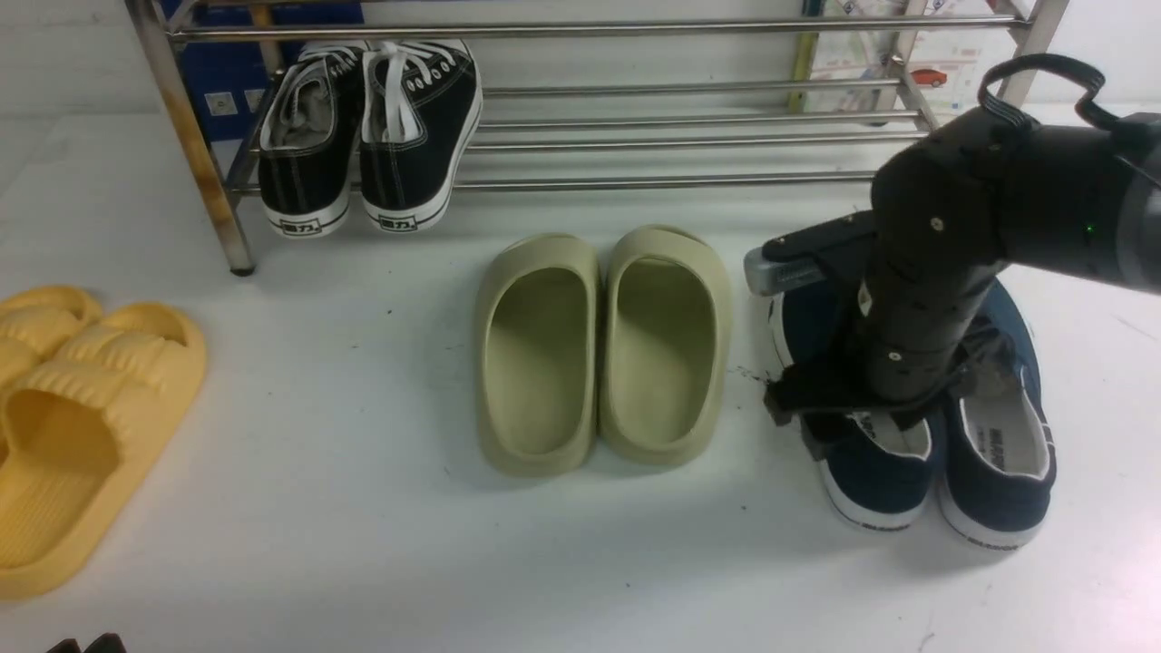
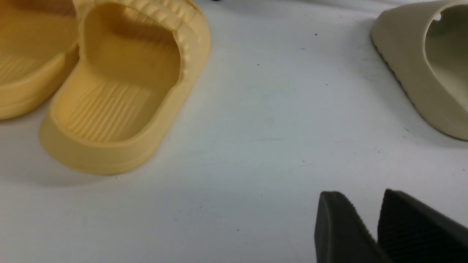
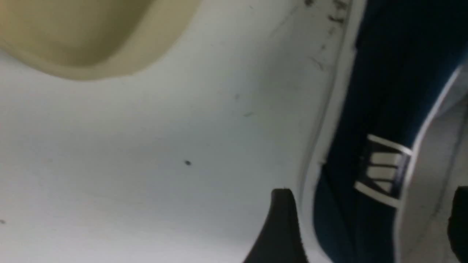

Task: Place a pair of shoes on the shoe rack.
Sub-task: Use the right arm to grab the shoe closest to it

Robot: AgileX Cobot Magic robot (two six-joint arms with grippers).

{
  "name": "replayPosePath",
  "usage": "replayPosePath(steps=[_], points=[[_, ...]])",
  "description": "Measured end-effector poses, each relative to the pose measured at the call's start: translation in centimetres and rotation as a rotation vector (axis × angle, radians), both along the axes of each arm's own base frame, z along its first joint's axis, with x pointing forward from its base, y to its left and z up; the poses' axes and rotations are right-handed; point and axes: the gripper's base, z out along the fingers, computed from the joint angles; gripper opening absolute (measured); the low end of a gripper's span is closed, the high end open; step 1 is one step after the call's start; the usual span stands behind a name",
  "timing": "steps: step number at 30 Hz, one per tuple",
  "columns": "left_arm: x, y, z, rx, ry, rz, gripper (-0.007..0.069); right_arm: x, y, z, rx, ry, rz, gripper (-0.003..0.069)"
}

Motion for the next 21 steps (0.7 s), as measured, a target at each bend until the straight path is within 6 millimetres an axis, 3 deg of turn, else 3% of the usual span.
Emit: replayPosePath(steps=[7, 12, 13, 18, 21], points=[[0.0, 0.0, 0.0, 0.000, 0.000, 0.000, 0.0194, -0.6, 0.4, -1.3, 0.055, 0.028, -0.012, 0.0540], [0.0, 0.0, 0.0, 0.000, 0.000, 0.000, 0.0199, -0.7, 0.2, -3.0, 0.018, 0.060, -0.003, 0.0376], [0.0, 0.0, 0.0, 0.000, 0.000, 0.000, 0.0199, -0.7, 0.2, -3.0, 0.018, 0.060, -0.003, 0.0376], [0.0, 0.0, 0.0, 0.000, 0.000, 0.000, 0.0204, -0.5, 0.1, -2.1, 0.000, 0.045, 0.010, 0.0067], [0.0, 0.0, 0.0, 0.000, 0.000, 0.000, 0.0206, -0.4, 0.0, -0.3, -0.018, 0.043, 0.017, 0.0044]])
